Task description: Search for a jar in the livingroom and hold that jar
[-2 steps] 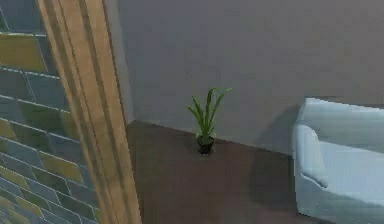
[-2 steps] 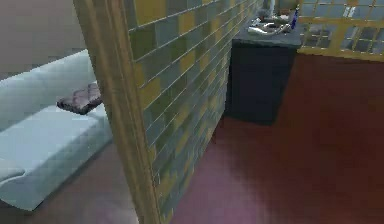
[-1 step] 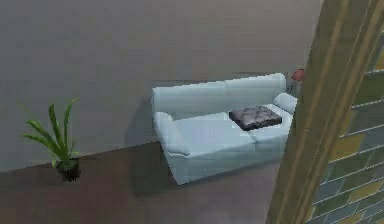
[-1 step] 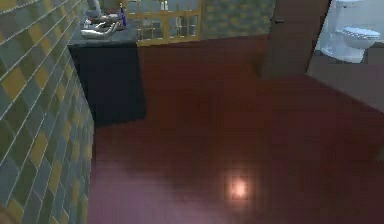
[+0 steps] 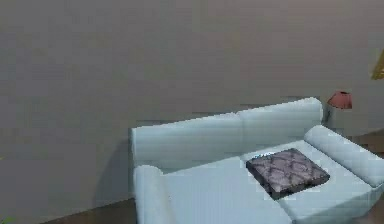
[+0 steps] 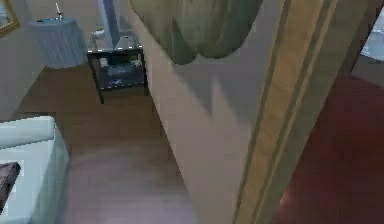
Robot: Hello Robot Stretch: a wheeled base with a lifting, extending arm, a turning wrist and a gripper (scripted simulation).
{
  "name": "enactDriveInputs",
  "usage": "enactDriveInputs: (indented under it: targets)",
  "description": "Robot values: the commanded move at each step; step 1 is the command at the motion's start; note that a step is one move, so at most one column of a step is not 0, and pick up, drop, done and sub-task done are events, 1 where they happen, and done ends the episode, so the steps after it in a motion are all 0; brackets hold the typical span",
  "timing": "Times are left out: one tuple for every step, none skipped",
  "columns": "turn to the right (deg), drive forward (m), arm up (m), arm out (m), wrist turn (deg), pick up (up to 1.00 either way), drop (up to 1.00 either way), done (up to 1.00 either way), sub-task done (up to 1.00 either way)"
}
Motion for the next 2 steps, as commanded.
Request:
enactDriveInputs:
  targets:
    - [45.0, 0.0, 0.0, 0.0, 0.0, 0.0, 0.0, 0.0, 0.0]
    - [15.0, 0.0, 0.0, 0.0, 0.0, 0.0, 0.0, 0.0, 0.0]
